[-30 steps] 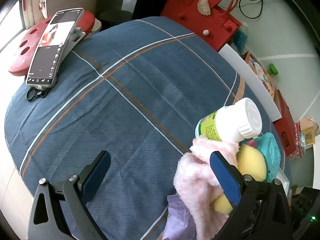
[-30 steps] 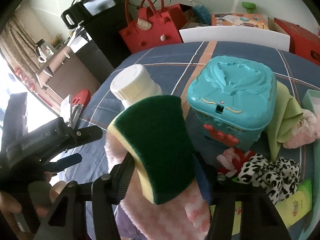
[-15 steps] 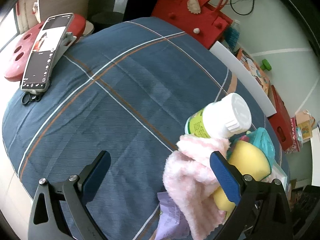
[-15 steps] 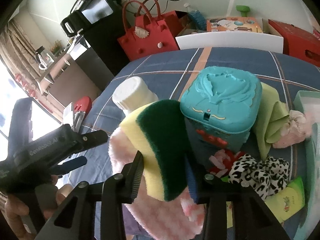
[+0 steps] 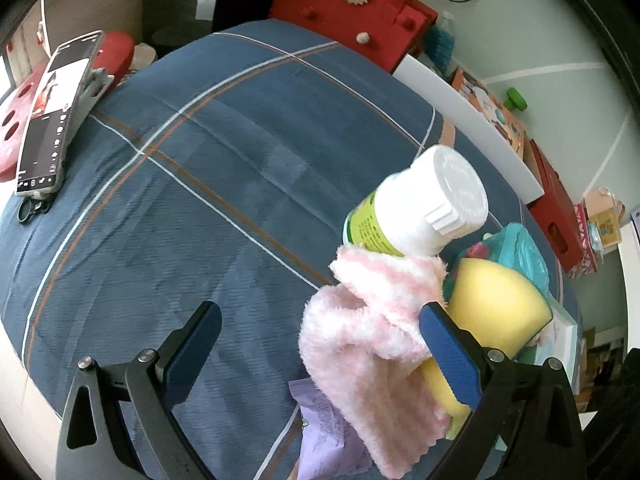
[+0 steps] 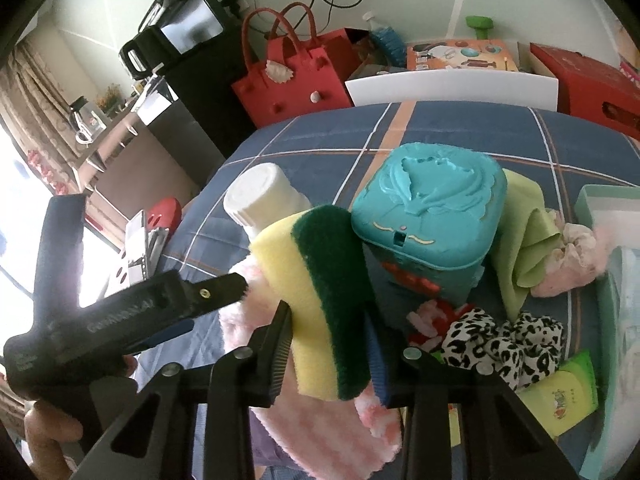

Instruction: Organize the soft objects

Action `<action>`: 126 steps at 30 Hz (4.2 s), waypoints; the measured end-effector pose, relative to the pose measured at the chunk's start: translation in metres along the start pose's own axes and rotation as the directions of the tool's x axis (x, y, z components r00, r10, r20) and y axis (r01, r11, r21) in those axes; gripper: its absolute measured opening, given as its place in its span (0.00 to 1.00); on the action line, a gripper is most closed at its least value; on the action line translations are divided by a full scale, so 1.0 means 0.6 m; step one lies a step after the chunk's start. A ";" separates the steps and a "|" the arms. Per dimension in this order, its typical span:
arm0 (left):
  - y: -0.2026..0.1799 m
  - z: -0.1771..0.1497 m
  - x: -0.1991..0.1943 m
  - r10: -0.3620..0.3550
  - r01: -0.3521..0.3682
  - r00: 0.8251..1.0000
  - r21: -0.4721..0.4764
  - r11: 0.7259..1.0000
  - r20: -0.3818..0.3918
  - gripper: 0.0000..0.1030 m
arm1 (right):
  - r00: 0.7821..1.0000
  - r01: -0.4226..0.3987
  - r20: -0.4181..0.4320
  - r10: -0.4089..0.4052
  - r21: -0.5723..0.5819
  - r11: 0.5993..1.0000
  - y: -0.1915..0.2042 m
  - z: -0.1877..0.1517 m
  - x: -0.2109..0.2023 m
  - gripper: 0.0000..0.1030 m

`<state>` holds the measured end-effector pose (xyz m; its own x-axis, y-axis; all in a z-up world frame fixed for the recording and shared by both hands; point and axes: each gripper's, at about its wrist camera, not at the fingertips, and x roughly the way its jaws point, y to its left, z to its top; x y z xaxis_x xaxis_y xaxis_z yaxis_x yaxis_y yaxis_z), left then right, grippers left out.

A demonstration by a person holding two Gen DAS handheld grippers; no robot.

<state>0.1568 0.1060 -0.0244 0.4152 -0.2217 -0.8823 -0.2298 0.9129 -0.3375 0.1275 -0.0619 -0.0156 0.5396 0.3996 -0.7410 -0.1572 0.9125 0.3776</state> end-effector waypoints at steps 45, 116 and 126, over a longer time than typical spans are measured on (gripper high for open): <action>-0.086 -0.025 -0.087 -0.219 0.207 0.971 0.117 0.971 0.098 0.13 | 0.995 -0.040 0.094 0.039 0.006 0.999 0.011 0.009 -0.071 0.33; -0.549 -0.150 0.134 -0.268 0.278 0.956 0.647 0.710 -0.116 0.14 | 0.694 0.509 0.111 -0.711 0.624 0.594 -0.488 -0.022 -0.340 0.33; -0.536 -0.153 0.144 -0.245 0.271 0.960 0.648 0.712 -0.132 0.36 | 0.721 0.528 0.069 -0.689 0.589 0.612 -0.487 -0.017 -0.318 0.36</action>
<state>0.1856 -0.2381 -0.0226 0.3385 -0.4823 -0.8080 0.5192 0.8118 -0.2670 0.0618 -0.4037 0.0101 0.5547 -0.3466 -0.7564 0.6759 0.7179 0.1667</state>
